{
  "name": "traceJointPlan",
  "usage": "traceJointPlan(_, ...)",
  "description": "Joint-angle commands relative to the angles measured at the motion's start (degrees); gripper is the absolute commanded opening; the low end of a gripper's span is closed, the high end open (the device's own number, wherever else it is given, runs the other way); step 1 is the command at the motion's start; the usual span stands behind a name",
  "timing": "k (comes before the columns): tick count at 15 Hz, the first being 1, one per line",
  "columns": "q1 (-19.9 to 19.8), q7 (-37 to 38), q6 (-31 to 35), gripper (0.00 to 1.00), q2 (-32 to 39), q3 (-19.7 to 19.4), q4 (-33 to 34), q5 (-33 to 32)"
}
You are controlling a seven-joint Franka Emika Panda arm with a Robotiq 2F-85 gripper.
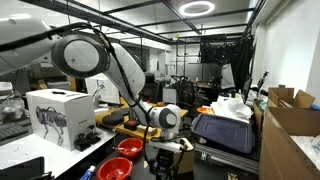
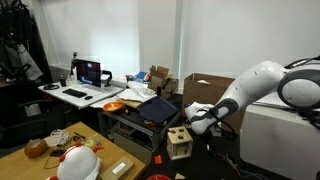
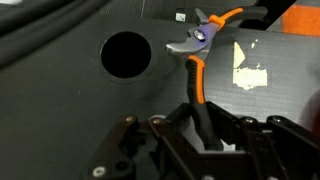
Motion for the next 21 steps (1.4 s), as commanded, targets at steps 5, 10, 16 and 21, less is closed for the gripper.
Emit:
traceJointPlan(5, 2.3, 0.4, -3.2, 0.06, -4.1, -0.2, -4.2, -3.7)
traceJointPlan(10, 5.3, 0.5, -2.7, 0.06, -6.1, 0.5, -4.8, -6.6)
traceJointPlan(16, 9.3, -0.8, -2.3, 0.06, -8.5, 3.1, -7.0, -9.2)
traceJointPlan(21, 11.8, -1.4, -5.0, 0.06, -7.7, 4.5, -5.3, -9.7)
